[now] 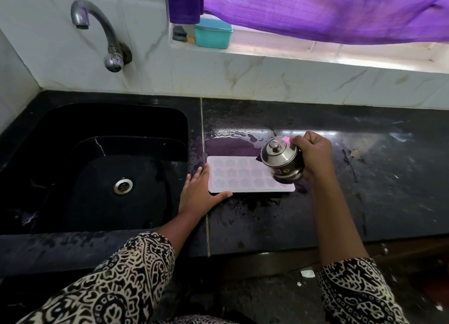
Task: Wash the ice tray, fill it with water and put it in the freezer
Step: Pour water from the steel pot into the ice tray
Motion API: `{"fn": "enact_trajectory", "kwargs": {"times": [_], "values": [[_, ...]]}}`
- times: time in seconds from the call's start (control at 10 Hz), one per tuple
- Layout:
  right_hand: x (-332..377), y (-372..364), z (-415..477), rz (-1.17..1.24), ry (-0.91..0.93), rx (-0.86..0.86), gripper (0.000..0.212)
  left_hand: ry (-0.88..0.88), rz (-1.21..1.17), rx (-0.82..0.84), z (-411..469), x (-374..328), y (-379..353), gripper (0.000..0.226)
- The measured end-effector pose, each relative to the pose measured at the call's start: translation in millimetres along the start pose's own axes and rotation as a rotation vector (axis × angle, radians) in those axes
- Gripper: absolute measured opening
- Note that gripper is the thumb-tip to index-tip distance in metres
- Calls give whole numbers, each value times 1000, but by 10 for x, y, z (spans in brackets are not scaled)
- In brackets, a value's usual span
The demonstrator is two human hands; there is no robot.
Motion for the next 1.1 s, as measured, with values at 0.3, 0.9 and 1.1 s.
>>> {"fn": "enact_trajectory", "kwargs": {"times": [0.3, 0.9, 1.1], "values": [[-30, 21, -1, 86, -9, -15, 37, -1, -4, -2, 6, 0, -1, 113], [-53, -10, -12, -169, 87, 58, 40, 5, 5, -6, 10, -4, -1, 113], [-79, 13, 19, -13, 25, 29, 39, 3, -1, -9, 0, -10, 7, 112]]}}
Point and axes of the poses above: each hand's wrist, its own z-axis towards the middle knuckle, its own y-axis out of the back of the hand, x = y × z, the point moved 4 cm from there along z, towards the middle knuckle, and after that the axes turned 15 degrees about z, right-handed, at the moved point
